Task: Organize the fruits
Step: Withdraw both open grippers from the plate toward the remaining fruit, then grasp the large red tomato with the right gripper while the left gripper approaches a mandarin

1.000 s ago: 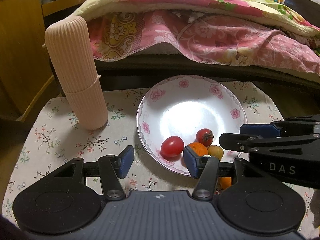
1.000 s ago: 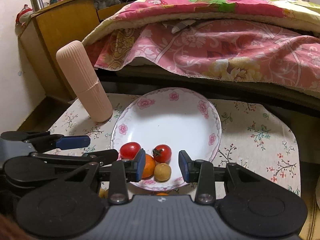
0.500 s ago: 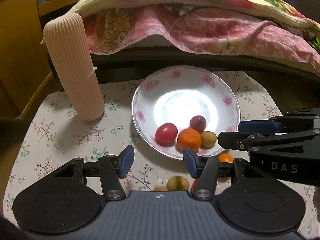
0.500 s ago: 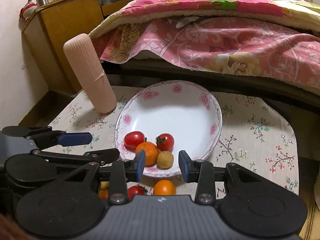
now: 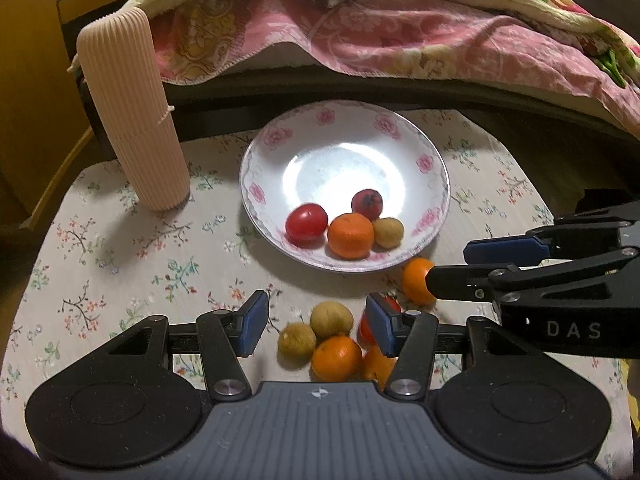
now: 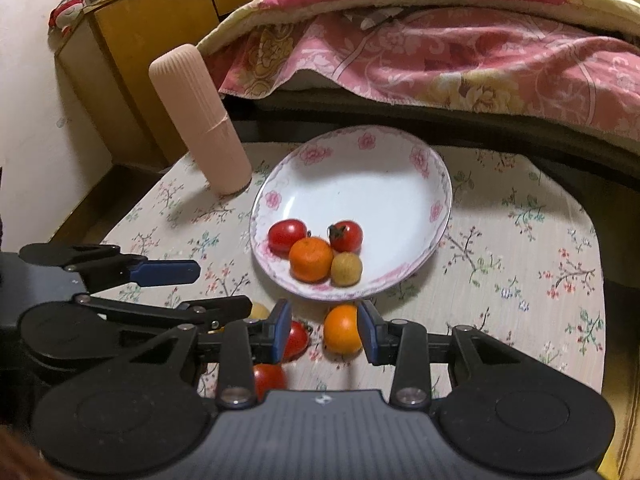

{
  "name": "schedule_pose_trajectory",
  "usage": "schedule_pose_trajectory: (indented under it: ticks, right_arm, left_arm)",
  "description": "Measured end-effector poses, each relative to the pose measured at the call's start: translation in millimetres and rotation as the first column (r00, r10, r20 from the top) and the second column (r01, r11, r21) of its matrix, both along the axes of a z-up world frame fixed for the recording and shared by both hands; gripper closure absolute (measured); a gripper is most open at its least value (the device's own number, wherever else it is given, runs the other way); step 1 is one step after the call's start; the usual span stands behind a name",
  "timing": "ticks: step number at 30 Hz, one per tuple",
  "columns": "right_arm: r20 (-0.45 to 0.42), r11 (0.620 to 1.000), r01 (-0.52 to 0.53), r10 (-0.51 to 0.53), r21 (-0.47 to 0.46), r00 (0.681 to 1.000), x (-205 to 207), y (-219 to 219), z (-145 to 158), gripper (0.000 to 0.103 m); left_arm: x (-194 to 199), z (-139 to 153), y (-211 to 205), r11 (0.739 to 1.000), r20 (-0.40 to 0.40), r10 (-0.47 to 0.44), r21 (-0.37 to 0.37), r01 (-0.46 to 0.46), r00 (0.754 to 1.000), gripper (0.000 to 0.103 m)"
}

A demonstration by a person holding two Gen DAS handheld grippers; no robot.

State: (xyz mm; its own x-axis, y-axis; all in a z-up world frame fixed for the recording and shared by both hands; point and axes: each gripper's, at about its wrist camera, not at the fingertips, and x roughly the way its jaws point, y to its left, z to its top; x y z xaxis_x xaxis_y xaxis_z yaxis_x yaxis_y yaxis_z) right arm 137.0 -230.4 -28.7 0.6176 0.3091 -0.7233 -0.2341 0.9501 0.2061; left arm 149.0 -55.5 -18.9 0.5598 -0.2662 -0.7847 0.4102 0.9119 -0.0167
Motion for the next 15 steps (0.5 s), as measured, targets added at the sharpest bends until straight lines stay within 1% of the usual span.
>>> schedule_pose_trajectory:
  ticks: [6, 11, 13, 15]
  right_arm:
    - [-0.02, 0.998, -0.053, 0.053, -0.014, 0.998, -10, 4, -7, 0.053]
    - [-0.023, 0.996, -0.074, 0.073, -0.051, 0.997, -14, 6, -12, 0.051]
    - [-0.035, 0.996, -0.079, 0.077, -0.04, 0.996, -15, 5, -11, 0.048]
    - [-0.048, 0.994, -0.104, 0.103, -0.027, 0.994, -16, 6, -12, 0.047]
  left_arm:
    - [-12, -9, 4, 0.999, -0.024, -0.04, 0.009, 0.041, 0.999, 0.037]
    - [-20, -9, 8, 0.997, -0.013, -0.073, 0.003, 0.073, 0.997, 0.034]
    - [-22, -9, 11, 0.996, -0.016, -0.084, -0.003, 0.084, 0.996, 0.033]
    - [-25, -12, 14, 0.995, -0.026, -0.098, 0.0, 0.098, 0.995, 0.032]
